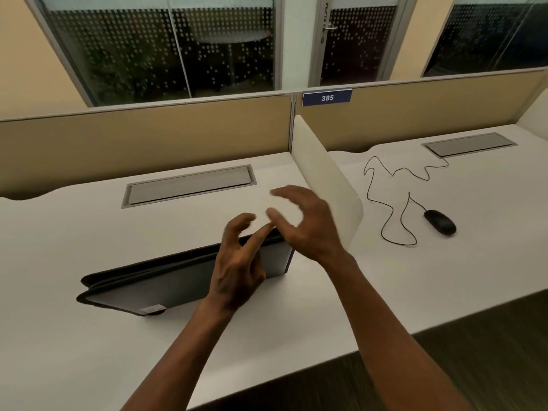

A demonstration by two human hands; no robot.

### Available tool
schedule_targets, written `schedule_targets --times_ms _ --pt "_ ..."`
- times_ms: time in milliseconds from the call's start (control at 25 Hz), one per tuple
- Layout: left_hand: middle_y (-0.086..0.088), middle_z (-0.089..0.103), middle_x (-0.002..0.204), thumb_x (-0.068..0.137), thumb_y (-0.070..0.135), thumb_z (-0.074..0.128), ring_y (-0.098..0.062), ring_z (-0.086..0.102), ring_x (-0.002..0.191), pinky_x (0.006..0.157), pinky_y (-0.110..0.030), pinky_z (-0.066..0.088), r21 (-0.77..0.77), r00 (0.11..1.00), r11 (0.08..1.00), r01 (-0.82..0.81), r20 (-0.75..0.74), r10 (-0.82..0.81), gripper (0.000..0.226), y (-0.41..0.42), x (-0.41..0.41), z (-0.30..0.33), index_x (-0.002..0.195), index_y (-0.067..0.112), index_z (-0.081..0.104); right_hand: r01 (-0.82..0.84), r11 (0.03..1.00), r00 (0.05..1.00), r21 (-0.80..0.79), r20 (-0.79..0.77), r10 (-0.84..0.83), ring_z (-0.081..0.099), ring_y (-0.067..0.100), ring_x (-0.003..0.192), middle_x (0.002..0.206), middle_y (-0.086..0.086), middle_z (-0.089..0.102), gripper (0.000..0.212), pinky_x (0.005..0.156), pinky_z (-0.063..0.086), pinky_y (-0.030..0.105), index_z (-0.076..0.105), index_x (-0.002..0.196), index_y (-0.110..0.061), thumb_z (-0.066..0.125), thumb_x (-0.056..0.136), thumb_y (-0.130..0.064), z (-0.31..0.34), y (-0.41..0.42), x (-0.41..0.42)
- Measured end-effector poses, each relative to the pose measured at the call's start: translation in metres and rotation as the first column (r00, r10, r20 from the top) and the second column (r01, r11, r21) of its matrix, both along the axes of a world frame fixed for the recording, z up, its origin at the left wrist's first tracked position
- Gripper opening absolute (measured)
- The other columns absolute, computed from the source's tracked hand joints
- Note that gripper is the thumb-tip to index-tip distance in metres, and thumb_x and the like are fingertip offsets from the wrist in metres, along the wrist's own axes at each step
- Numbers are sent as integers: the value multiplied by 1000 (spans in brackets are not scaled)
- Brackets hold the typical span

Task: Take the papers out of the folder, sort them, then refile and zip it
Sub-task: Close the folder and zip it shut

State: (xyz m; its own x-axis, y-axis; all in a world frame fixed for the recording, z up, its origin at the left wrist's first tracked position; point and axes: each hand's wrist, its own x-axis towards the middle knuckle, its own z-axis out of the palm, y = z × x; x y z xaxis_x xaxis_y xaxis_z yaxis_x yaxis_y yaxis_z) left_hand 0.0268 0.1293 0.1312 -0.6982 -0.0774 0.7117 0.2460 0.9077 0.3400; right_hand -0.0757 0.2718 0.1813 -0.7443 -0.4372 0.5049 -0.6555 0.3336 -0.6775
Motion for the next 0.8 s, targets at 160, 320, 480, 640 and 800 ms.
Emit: schedule_targets --times_ms 160,320,480,640,800 --pt "-23 60 124 88 12 71 -41 46 129 106 -51 41 4 968 972 -236 -91 235 20 -23 23 -11 105 2 74 -228 814 971 534 66 229 58 19 121 132 -2 66 50 103 47 38 63 134 -27 40 100 -56 9 -34 11" --pt "-21 66 115 91 29 62 -42 49 127 107 -59 36 -47 943 944 -328 -76 324 36 -65 58 -20 108 -1 73 -339 629 914 700 88 395 64 21 97 109 0 72 56 79 54 36 61 130 -25 54 91 -64 6 -63 30" --pt "-24 65 119 92 29 59 -43 46 131 113 -61 28 -40 933 933 -357 -60 354 39 -88 72 -23 110 -3 72 -220 559 915 800 -30 403 60 22 88 101 3 67 41 72 50 34 57 125 -26 66 90 -45 7 -93 44" --pt "-25 50 141 90 31 62 -44 23 146 116 -63 19 34 863 868 -496 -89 497 44 -104 87 -27 123 2 68 -189 567 924 802 -50 379 56 23 81 99 4 67 27 66 43 33 59 118 -27 62 94 -37 5 -106 45" --pt "-26 13 160 85 55 62 -50 9 147 119 -59 18 342 748 693 -635 48 662 83 -122 104 -47 154 20 31 -171 608 941 776 -54 334 60 24 82 99 4 69 25 70 47 34 60 118 -27 60 96 -39 2 -111 45"
